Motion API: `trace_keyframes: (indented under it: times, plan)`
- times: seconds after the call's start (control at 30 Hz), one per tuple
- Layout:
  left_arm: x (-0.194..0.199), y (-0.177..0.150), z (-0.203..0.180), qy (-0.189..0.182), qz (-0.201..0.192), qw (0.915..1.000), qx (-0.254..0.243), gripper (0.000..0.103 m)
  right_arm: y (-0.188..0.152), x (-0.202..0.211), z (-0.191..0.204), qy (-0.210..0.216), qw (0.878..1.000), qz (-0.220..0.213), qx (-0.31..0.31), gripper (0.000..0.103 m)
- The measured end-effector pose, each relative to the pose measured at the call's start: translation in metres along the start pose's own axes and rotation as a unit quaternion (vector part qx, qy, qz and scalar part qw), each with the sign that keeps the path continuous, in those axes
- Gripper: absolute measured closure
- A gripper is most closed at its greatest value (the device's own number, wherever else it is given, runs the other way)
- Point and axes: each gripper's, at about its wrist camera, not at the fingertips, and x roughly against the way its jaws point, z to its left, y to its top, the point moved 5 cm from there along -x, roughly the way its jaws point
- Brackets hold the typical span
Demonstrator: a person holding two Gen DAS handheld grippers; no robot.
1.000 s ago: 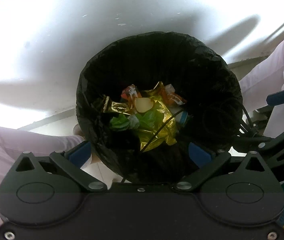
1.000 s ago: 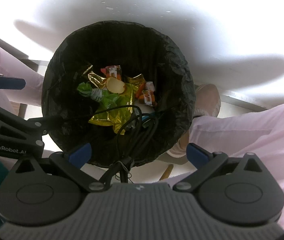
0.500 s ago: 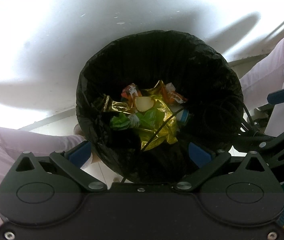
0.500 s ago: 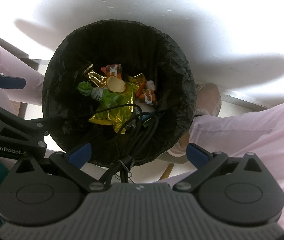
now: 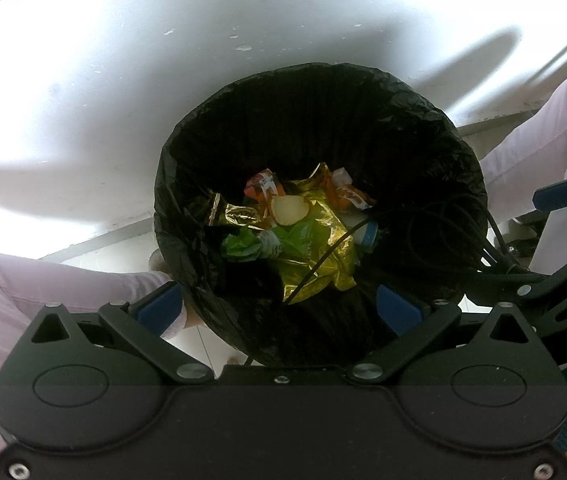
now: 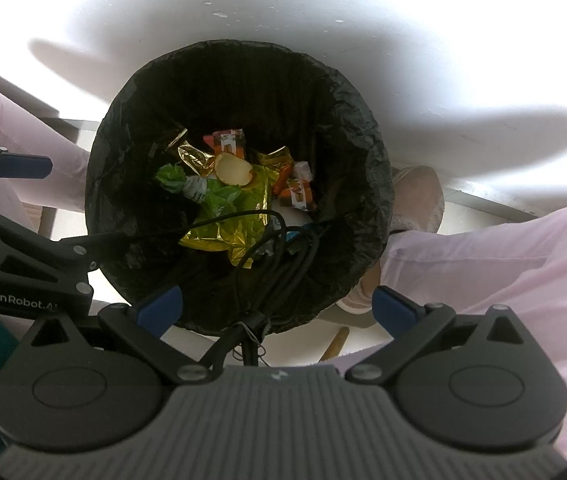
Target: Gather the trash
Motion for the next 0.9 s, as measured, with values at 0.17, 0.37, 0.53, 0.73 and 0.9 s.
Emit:
trace_keyframes:
  times: [0.17,0.37,0.53,0.73,0.9]
  plan:
    - [0.0001,-0.0004,-0.0011,0.001,0.0,1.0,0.001,0.0,-0.0002,0.0,0.0004,0.0,1.0,0.0,0.0,0.0]
    - [-0.0001,-0.0002,-0.0006,0.0,0.0,1.0,0.001,0.0,-0.0001,0.0001,0.0012,0.0,1.0,0.0,0.0,0.0]
    - [-0.0002,-0.0005,-0.0011,0.001,0.0,1.0,0.001,0.0,0.0001,0.0001,0.0002,0.0,1.0,0.0,0.0,0.0]
    - [-0.0004,-0.0002,-0.0004,0.0,0.0,1.0,0.002,0.0,0.0003,0.0001,-0.0001,0.0,1.0,0.0,0.0,0.0]
    - [-0.0003,0.0004,0.0019,0.001,-0.001,1.0,0.001,0.0,0.0002,0.0,-0.0004,0.001,1.0,0.0,0.0,0.0]
